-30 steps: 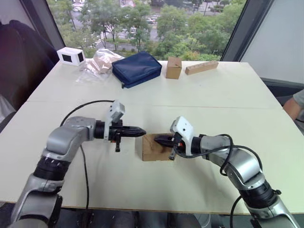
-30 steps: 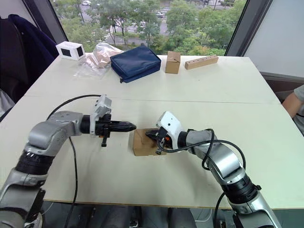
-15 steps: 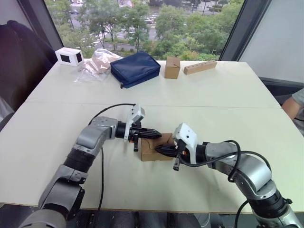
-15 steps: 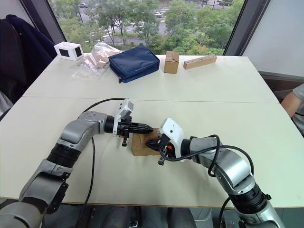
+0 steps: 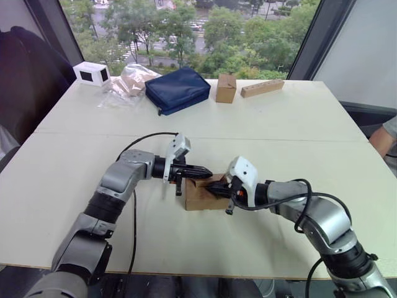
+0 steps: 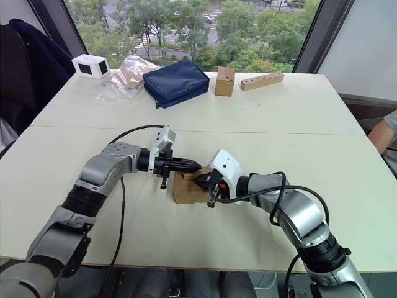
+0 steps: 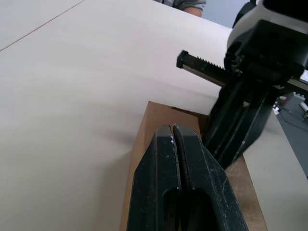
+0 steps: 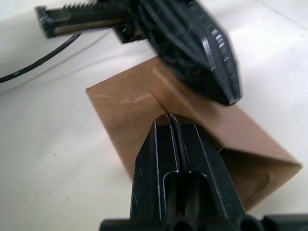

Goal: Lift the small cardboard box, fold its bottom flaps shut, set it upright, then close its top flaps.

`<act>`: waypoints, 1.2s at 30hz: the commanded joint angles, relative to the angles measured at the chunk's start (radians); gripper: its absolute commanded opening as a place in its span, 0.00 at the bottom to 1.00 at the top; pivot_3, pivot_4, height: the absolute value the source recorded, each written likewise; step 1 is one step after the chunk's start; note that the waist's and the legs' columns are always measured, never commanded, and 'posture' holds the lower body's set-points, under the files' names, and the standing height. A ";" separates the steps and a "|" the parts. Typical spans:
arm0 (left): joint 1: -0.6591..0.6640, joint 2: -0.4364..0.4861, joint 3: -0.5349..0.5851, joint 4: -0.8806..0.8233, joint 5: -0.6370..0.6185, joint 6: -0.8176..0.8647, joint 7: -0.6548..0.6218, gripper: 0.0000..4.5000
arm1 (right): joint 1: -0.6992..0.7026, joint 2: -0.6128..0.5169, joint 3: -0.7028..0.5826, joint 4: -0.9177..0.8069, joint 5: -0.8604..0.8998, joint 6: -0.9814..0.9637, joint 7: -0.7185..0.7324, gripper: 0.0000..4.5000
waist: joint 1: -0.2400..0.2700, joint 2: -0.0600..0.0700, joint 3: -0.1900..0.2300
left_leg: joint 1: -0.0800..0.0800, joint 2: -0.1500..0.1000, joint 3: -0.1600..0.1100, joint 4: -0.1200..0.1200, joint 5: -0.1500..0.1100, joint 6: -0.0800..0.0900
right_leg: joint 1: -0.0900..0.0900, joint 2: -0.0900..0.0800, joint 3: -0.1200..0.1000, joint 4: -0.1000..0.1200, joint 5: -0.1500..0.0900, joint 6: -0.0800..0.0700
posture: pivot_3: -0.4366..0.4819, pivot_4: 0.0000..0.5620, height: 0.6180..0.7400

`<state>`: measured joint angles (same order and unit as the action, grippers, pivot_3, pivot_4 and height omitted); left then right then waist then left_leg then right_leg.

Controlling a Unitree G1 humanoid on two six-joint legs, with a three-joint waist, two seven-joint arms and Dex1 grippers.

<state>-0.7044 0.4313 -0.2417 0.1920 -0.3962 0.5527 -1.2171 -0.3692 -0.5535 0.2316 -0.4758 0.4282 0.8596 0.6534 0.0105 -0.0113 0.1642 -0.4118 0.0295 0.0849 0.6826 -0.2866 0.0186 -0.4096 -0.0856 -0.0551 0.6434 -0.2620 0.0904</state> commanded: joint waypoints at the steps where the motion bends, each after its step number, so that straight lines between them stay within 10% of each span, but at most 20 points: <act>1: 0.002 0.008 0.020 -0.036 -0.006 -0.002 0.000 0.00 | -0.014 -0.001 -0.002 0.012 -0.010 -0.006 0.003 0.00 | 0.000 0.000 0.000 | 0.000 0.000 0.000 0.000 0.000 0.000 | 0.000 0.000 0.000 0.000 0.000 0.000 | 0.48 0.27 1.00; 24: 0.036 0.046 0.069 -0.159 -0.019 0.020 0.034 0.00 | -0.069 0.002 -0.250 -0.070 0.189 0.084 -0.029 0.00 | 0.000 0.000 0.000 | 0.000 0.000 0.000 0.000 0.000 0.000 | 0.000 -0.002 0.000 0.000 0.000 0.000 | 0.48 0.27 1.00; 36: 0.124 0.081 0.059 -0.265 -0.021 0.073 0.097 0.00 | 0.015 -0.025 -0.076 0.039 0.051 -0.035 -0.002 0.00 | -0.001 0.000 0.000 | 0.000 0.000 0.000 0.000 0.000 0.001 | 0.000 -0.002 0.000 0.000 0.000 0.000 | 0.48 0.27 1.00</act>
<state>-0.5860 0.5056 -0.1747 -0.0426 -0.4293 0.6435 -1.1253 -0.3537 -0.5681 0.1382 -0.4376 0.5099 0.8632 0.6387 0.0091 -0.0112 0.1645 -0.4119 0.0291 0.0854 0.6822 -0.2869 0.0191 -0.4100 -0.0872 -0.0551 0.6432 -0.2620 0.0903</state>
